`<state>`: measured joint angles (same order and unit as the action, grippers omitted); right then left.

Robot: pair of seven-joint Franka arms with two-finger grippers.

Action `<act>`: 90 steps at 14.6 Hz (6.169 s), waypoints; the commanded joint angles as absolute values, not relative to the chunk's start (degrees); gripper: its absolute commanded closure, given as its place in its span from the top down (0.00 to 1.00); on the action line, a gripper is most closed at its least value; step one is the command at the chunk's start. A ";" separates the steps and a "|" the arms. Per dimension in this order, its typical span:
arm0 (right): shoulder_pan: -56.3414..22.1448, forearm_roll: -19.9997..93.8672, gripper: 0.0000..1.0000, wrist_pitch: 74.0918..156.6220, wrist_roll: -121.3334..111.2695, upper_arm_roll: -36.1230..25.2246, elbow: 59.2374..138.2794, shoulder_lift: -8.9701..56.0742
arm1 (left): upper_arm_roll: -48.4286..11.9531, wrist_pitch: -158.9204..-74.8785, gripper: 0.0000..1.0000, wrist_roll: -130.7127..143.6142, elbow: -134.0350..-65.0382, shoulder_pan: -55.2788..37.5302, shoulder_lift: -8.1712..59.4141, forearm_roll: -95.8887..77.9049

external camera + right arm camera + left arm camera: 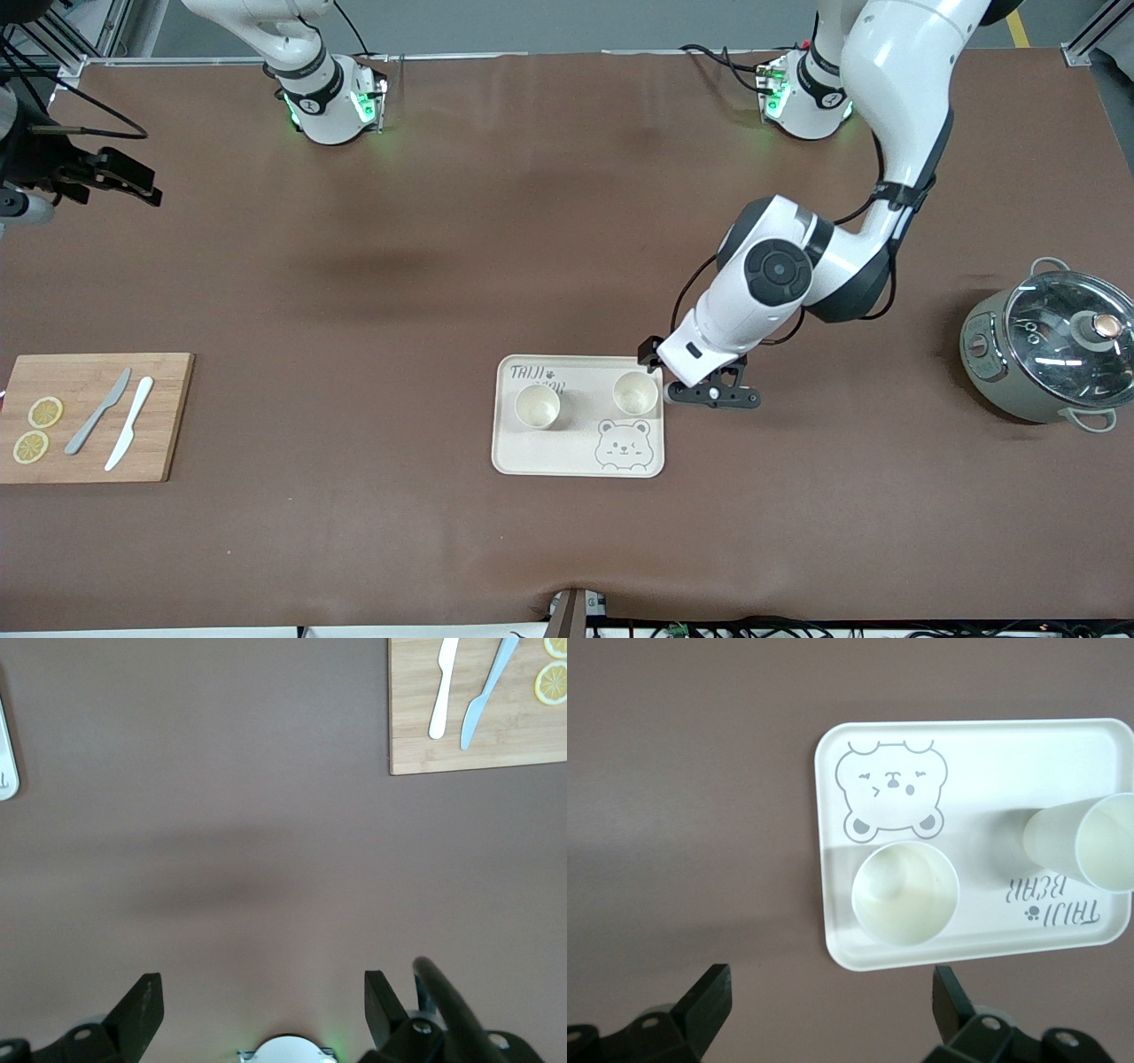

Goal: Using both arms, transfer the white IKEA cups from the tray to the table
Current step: 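Grasp the cup with the left gripper while the right gripper approaches, then lift the cup with the left gripper while the right gripper lowers, then grasp the other cup with the right gripper while the left gripper lowers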

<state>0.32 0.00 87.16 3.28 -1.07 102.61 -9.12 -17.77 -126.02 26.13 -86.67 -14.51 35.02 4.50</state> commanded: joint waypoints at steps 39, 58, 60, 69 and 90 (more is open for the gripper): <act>-31.02 6.42 1.00 126.72 50.62 -1.32 80.86 34.88 | -9.23 -135.90 0.00 33.93 -80.42 -22.77 45.89 8.79; -33.66 2.02 1.00 139.31 50.71 -1.32 81.21 45.09 | -9.84 -113.20 0.00 3.36 -113.61 -2.82 -0.15 -1.49; -33.92 2.02 1.00 140.88 50.71 -1.32 81.21 45.61 | -9.76 -113.73 0.00 -1.12 -118.98 -0.01 -4.90 -4.03; -34.01 2.02 1.00 144.76 50.71 -1.32 81.56 47.81 | -9.14 -133.40 0.00 -14.31 -143.42 4.30 -14.85 -8.96; -34.89 2.02 0.88 144.84 50.63 -1.41 81.39 48.43 | -9.14 -153.63 0.00 -32.34 -156.80 5.80 -6.34 -21.62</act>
